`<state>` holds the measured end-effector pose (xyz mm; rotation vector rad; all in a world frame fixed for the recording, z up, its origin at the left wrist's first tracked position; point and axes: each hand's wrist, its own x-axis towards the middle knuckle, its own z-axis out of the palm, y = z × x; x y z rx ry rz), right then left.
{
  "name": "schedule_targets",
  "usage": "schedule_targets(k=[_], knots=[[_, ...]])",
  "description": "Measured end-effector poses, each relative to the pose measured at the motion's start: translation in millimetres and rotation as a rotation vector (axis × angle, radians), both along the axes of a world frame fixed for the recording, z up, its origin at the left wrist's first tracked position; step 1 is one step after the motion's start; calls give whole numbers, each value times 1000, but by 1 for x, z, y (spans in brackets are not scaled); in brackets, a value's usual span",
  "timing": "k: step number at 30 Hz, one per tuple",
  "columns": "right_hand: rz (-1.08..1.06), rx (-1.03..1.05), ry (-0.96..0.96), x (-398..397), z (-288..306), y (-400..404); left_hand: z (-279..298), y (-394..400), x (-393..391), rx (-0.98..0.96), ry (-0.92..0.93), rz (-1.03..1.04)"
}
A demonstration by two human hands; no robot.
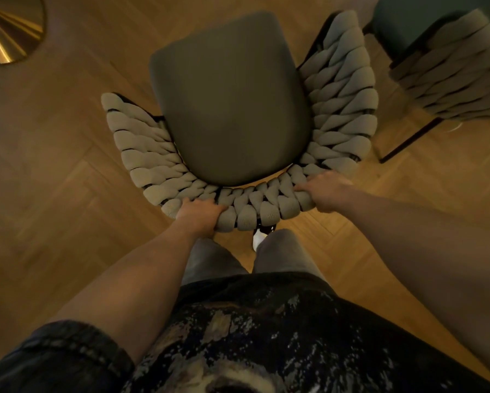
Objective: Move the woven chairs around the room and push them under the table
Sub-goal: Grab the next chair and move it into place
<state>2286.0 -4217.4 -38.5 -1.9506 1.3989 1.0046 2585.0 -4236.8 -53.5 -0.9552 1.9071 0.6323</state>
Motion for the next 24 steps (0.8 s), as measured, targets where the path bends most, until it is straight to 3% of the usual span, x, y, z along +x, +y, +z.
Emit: schedule_targets(k=[12, 24], knots=[[-274, 25, 4, 119, 0, 53, 2, -44, 96, -13, -44, -320], [-715, 26, -1, 195, 4, 104, 9, -95, 99, -31, -65, -738]])
